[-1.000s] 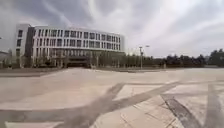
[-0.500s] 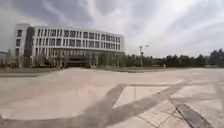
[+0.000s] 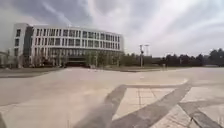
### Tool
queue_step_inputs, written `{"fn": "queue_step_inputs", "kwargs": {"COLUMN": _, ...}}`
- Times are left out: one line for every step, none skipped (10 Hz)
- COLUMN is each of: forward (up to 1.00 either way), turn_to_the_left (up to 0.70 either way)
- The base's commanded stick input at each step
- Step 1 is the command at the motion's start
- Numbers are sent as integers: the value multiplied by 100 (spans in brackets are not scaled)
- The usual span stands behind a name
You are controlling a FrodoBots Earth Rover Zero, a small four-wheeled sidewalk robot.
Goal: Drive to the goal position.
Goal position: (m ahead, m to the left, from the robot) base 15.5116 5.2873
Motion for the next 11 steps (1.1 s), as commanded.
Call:
{"fn": "queue_step_inputs", "kwargs": {"forward": 70, "turn_to_the_left": 0}}
{"fn": "queue_step_inputs", "kwargs": {"forward": 70, "turn_to_the_left": 0}}
{"fn": "queue_step_inputs", "kwargs": {"forward": 70, "turn_to_the_left": 0}}
{"fn": "queue_step_inputs", "kwargs": {"forward": 70, "turn_to_the_left": 0}}
{"fn": "queue_step_inputs", "kwargs": {"forward": 70, "turn_to_the_left": 0}}
{"fn": "queue_step_inputs", "kwargs": {"forward": 70, "turn_to_the_left": 0}}
{"fn": "queue_step_inputs", "kwargs": {"forward": 70, "turn_to_the_left": 0}}
{"fn": "queue_step_inputs", "kwargs": {"forward": 70, "turn_to_the_left": 0}}
{"fn": "queue_step_inputs", "kwargs": {"forward": 70, "turn_to_the_left": 0}}
{"fn": "queue_step_inputs", "kwargs": {"forward": 70, "turn_to_the_left": 0}}
{"fn": "queue_step_inputs", "kwargs": {"forward": 70, "turn_to_the_left": 0}}
